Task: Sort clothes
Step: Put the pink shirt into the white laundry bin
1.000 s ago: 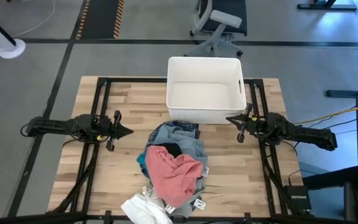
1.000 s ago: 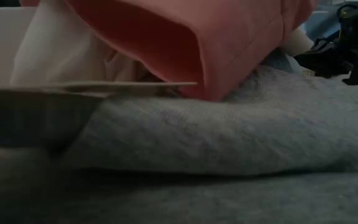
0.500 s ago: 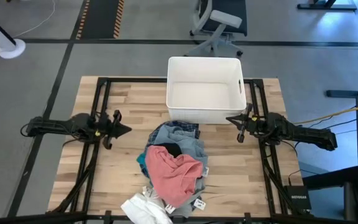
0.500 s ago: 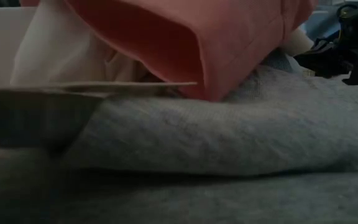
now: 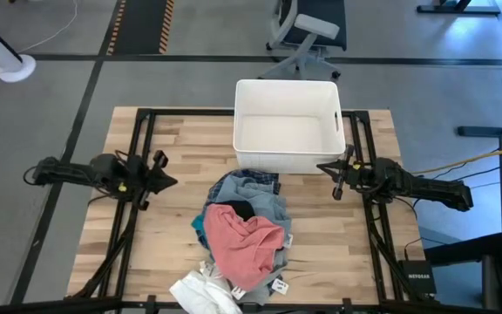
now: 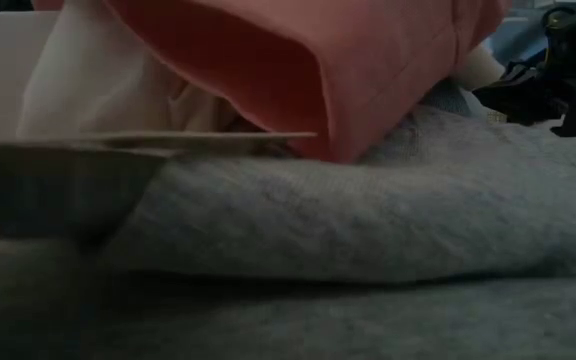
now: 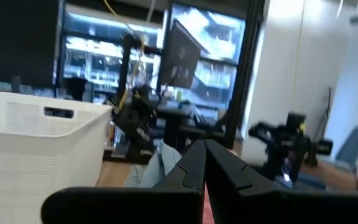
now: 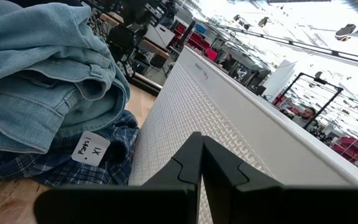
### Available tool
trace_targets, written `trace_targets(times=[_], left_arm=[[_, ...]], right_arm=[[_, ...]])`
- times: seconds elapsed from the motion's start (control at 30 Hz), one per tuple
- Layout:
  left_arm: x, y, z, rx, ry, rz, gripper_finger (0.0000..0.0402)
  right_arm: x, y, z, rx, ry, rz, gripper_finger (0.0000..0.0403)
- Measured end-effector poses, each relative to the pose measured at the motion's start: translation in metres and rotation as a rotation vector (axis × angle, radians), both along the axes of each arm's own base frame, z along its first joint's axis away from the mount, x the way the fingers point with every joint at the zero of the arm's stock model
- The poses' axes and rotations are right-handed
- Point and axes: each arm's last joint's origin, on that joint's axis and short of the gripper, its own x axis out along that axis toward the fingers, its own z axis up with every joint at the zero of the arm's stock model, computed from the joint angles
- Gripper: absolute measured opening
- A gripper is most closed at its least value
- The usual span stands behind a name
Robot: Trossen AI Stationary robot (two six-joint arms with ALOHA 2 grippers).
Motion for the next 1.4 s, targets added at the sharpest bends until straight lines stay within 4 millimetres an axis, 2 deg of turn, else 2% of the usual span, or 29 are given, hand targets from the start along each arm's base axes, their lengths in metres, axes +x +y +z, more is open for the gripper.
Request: trace_targets(times=[0.27, 0.47, 0.63, 0.83, 1.1, 1.4], left_arm=[[0.039, -0.015, 0.029, 0.12, 0.185, -0.03, 0.0], [0.068, -0.031, 0.039, 0.152, 0.337, -0.091, 0.0], [0.085, -0.04, 0.047, 0.244, 0.369, -0.113, 0.0], [0.093, -0.041, 0.049, 0.224, 0.405, -0.051, 0.0], [0.098, -0.041, 0.057, 0.168, 0.402, -0.006, 0.0], [0.097, -0.046, 0.051, 0.135, 0.459, 0.002, 0.0]], right_arm=[[0.0, 0.0, 0.0, -0.051, 0.01, -0.006, 0.0021], [0.0, 0.0, 0.001, -0.048, 0.001, -0.006, 0.0021], [0.0, 0.002, 0.002, 0.131, -0.045, 0.08, 0.0021], [0.0, 0.004, 0.011, 0.28, -0.148, 0.154, 0.0021], [-0.007, 0.01, 0.035, 0.181, -0.362, 0.361, 0.0021], [-0.008, 0.011, 0.062, 0.206, -0.33, 0.406, 0.0021]])
